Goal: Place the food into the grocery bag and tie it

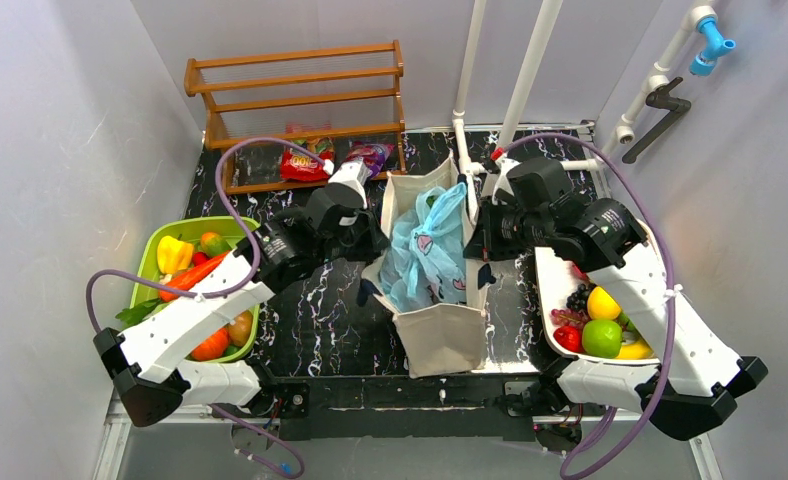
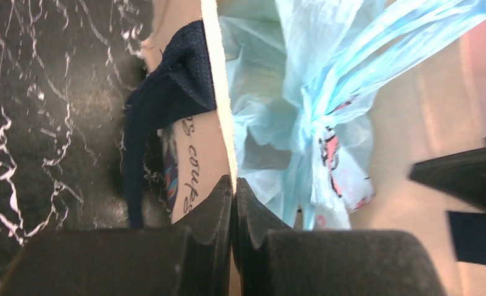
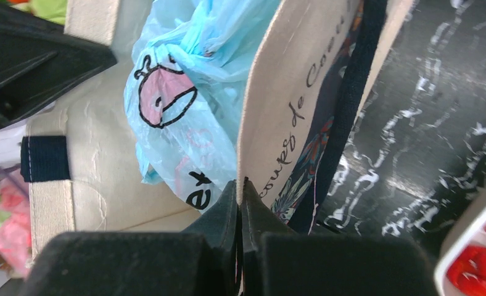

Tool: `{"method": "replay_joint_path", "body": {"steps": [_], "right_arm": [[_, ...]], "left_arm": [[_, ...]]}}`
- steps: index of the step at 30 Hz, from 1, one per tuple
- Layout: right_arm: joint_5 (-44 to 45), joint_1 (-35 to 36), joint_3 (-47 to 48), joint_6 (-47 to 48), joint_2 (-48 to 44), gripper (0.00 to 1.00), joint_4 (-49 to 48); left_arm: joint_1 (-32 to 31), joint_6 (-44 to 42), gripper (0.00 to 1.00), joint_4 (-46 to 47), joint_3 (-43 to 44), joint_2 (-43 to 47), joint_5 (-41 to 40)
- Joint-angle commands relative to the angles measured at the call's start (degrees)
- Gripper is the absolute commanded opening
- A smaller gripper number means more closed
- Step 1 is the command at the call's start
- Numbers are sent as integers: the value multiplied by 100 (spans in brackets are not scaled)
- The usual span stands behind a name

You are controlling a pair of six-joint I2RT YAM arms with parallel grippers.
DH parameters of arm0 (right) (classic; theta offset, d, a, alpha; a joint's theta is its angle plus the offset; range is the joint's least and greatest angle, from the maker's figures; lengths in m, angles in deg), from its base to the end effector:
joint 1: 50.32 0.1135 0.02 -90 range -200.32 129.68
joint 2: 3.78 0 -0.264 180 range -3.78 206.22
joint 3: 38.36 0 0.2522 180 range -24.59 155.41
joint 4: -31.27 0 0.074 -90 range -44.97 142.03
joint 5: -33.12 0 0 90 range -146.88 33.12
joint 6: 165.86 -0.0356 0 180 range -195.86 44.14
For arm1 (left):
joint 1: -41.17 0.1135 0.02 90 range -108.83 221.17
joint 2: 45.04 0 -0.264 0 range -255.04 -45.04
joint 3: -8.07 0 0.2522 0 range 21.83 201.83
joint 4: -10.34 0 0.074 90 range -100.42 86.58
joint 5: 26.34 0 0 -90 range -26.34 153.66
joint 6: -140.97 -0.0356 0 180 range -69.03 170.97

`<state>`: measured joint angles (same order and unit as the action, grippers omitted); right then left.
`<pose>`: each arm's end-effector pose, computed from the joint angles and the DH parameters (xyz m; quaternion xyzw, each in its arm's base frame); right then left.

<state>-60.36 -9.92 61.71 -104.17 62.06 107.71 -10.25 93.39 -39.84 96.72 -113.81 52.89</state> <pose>0.1521 0.1323 0.4227 -0.1085 0.9075 0.2514 0.3186 0.1646 -0.1957 0.3904 0.0212 0.8645 -0.3063 0.3979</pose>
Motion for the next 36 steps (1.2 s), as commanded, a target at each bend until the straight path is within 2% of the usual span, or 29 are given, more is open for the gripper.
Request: {"method": "replay_joint_path", "body": {"steps": [1, 6, 10, 18, 26, 28, 32, 36], "right_arm": [[-1032, 39, 528, -181, 62, 1, -873], [-1113, 194, 305, -451, 247, 1, -1271], [-1182, 303, -17, -702, 350, 1, -1685], [-1197, 413, -525, -788, 626, 1, -2143], [-959, 448, -941, -704, 552, 1, -2078], [-799, 451, -829, -617, 491, 1, -1892], [-466, 451, -515, -300, 398, 1, -1515], [-289, 451, -263, -56, 468, 1, -1397]], "left_arm": [[43, -109, 0, 481, 682, -14, 14], [44, 164, 0, 1237, 541, -93, 178], [41, 492, 0, 2456, -178, 22, 381], [42, 978, 0, 4011, -1325, -15, 598], [7, 1187, 0, 3980, -1322, -170, 784], [3, 1088, 0, 3724, -1218, -53, 680], [7, 723, 0, 2609, -858, 302, 233], [7, 407, 0, 2237, -1011, 866, -188]]}}
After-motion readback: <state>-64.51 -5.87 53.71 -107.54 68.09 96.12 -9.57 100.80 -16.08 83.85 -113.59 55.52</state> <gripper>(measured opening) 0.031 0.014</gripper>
